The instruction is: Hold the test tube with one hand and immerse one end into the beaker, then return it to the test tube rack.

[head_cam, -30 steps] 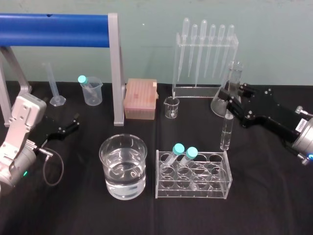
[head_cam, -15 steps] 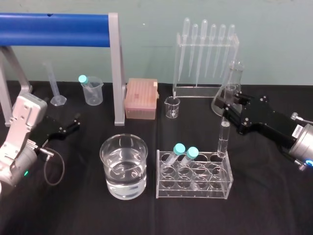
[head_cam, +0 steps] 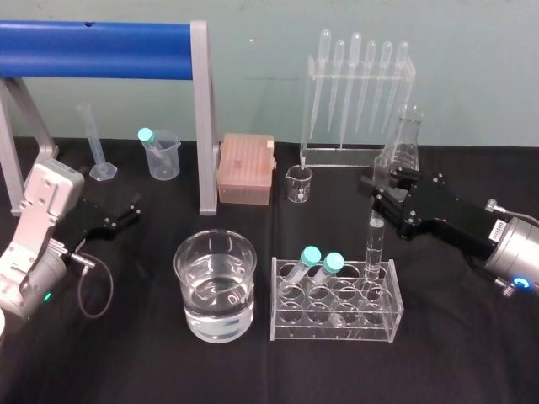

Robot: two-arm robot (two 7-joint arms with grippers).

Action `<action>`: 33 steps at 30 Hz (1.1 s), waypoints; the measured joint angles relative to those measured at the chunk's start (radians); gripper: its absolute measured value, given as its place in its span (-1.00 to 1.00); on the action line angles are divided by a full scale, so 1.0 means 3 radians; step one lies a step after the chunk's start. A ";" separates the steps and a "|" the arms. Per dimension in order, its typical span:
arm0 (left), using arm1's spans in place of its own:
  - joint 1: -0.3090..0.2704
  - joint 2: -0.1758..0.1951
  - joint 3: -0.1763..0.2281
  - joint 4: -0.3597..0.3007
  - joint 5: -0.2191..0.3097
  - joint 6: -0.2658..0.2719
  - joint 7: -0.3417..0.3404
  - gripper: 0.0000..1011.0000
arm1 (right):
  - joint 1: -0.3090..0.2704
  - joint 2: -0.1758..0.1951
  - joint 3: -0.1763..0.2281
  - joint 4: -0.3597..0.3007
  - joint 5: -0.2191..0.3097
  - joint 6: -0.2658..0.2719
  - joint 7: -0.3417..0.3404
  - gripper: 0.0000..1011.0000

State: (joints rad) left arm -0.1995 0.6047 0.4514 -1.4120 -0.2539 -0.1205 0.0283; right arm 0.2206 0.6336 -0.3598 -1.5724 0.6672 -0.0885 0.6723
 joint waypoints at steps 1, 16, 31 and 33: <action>0.0000 0.0000 0.0000 0.0000 0.0000 0.0000 0.0000 0.98 | 0.0011 -0.0003 -0.0012 0.0020 -0.0001 0.0004 0.0011 -0.55; 0.0000 0.0000 0.0000 0.0000 0.0000 0.0000 0.0000 0.98 | 0.0083 -0.0019 -0.0113 0.0238 -0.0035 0.0048 0.0067 -0.55; 0.0000 0.0000 0.0000 0.0000 0.0000 0.0000 0.0000 0.98 | 0.0180 -0.0078 -0.0201 0.0416 -0.0082 0.0027 0.0141 -0.55; 0.0000 0.0000 0.0000 0.0000 0.0000 0.0000 0.0000 0.98 | 0.0179 -0.0078 -0.0200 0.0414 -0.0081 0.0027 0.0140 -0.55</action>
State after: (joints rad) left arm -0.1995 0.6046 0.4514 -1.4120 -0.2539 -0.1205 0.0283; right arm 0.2742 0.6102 -0.4197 -1.4481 0.6429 -0.0805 0.7143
